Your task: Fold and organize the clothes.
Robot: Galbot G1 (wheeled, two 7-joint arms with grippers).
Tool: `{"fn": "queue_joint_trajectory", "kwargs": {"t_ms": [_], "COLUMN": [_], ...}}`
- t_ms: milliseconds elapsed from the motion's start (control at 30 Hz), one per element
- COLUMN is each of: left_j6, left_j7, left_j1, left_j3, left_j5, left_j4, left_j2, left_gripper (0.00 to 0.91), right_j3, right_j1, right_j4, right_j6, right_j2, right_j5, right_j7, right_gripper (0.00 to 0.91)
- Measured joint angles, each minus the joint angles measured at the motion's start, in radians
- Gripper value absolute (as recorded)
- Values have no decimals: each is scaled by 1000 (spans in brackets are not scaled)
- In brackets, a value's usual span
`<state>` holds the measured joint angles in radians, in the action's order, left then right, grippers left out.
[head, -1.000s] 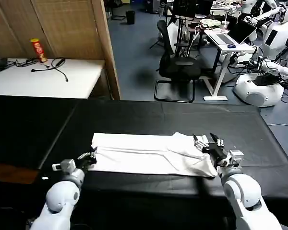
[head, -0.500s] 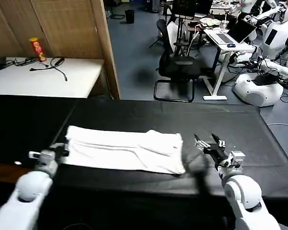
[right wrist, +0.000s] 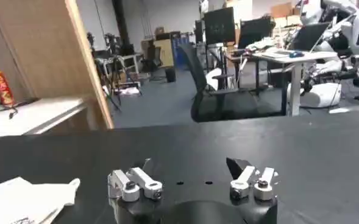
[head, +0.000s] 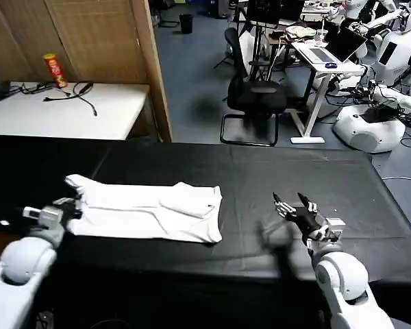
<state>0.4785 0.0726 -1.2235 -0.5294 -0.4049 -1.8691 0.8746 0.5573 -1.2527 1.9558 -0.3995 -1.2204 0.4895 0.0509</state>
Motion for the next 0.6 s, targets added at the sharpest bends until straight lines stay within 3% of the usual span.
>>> {"fn": "queue_joint_trajectory", "kwargs": {"t_ms": [200, 600], "left_j6": [46, 49], "left_j7": [38, 49], "left_j1": [59, 139], "left_j3": [149, 341], "left_j5": [-115, -172], "left_j4": [-95, -40], "left_j2": [125, 352], "left_gripper": [0, 0], "right_j3": [22, 64], "right_j1": [-24, -68], "right_j4": [12, 30], "right_j6": [5, 13], "right_j2": [-4, -14], "right_j5": [-1, -19], "right_j7": [0, -4], "right_gripper": [878, 878]}}
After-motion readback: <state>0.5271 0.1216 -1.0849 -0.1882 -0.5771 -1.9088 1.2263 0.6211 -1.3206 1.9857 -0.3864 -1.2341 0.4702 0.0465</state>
